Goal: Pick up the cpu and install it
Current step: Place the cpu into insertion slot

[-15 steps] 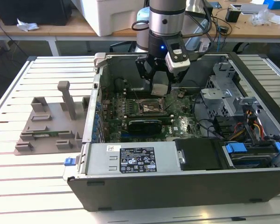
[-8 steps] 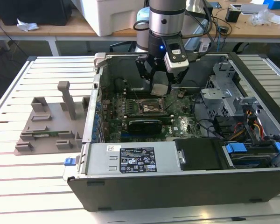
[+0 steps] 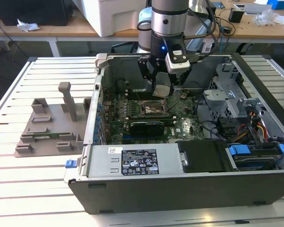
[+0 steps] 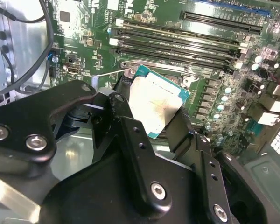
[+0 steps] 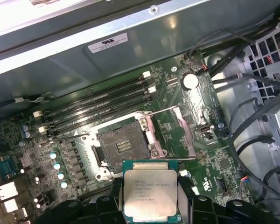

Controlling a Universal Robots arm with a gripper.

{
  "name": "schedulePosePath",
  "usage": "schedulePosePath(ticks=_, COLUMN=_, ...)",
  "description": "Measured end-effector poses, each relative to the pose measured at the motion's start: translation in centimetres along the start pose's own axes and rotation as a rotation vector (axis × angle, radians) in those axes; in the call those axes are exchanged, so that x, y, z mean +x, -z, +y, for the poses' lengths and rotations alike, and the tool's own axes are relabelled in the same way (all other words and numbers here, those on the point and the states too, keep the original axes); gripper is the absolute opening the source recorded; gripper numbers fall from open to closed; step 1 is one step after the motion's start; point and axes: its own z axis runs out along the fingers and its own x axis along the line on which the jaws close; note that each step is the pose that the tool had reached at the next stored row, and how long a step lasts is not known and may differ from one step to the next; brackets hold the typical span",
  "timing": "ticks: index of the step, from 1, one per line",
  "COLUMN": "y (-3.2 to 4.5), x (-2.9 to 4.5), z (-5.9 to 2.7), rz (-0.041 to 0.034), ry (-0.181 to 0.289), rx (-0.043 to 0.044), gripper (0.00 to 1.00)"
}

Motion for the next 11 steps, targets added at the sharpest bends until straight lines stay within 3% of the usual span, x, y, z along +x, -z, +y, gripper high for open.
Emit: schedulePosePath(ticks=11, y=0.00, x=0.00, z=0.00, rz=0.0003, ry=-0.104, rx=0.0031, gripper=0.54)
